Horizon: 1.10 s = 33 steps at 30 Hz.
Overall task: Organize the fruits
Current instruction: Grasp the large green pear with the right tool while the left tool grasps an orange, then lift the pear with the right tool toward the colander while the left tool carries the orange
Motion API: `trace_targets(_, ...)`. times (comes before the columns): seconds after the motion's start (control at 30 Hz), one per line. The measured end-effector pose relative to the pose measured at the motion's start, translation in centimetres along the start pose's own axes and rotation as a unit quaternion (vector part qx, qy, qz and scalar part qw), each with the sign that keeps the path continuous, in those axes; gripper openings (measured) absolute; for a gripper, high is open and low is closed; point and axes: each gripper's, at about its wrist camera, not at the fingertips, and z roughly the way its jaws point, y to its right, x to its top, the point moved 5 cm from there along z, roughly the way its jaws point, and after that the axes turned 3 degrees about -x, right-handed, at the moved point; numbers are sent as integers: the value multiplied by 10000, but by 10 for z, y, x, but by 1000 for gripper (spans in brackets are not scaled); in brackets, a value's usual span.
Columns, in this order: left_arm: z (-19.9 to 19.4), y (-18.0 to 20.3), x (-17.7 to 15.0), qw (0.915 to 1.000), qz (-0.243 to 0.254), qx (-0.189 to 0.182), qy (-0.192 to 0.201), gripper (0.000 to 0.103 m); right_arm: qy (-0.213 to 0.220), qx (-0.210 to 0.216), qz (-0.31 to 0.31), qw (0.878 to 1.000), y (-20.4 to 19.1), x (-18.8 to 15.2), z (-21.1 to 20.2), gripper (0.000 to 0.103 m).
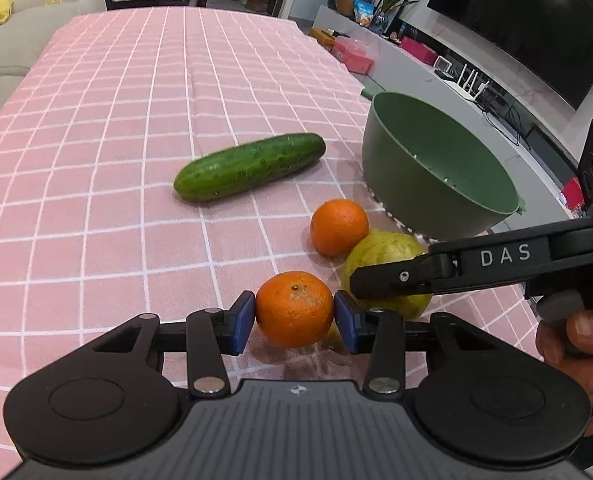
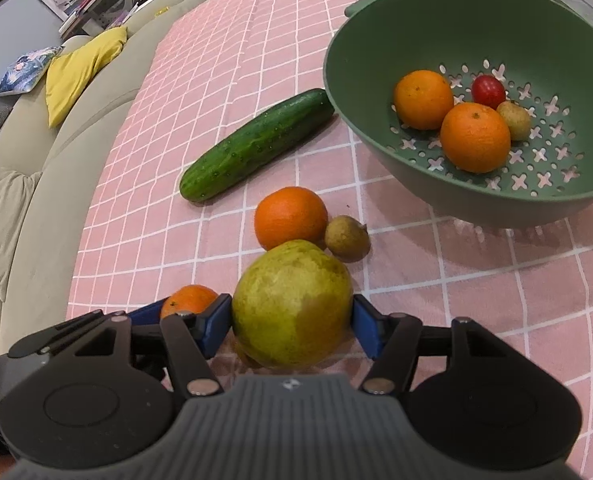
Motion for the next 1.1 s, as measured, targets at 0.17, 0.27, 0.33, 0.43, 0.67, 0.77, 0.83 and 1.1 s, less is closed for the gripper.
trace_targets(0.17,-15,1,-3,9999,28,120,50,49,75,124,-7,9999,0,4,-13,61)
trace_targets(0.27,-26,5,-3,9997,61,186,113,49,126,186,-21,9997,1,5,-25,61)
trace_targets(0.33,-34,10,-1,9996,68,219,155,49,173,224,-41,9996,2,6,-34,61)
trace_targets(0.43,-41,19,3,9992,211,280,184,49,247,303,-70,9992,4,7,-48,61)
trace_targets(0.67,-44,44,7,9989,287,334,164,49,498,482,-110,9975,12,14,-82,61)
trace_targets(0.77,-41,57,11,9983,448,353,105,49,655,555,-78,9963,18,22,-98,61)
trace_targets(0.83,-41,68,17,9977,568,349,111,49,766,600,-44,9952,24,29,-107,61)
trace_targets(1.1,-32,101,50,9942,988,393,162,49,1219,662,91,9903,52,63,-146,61)
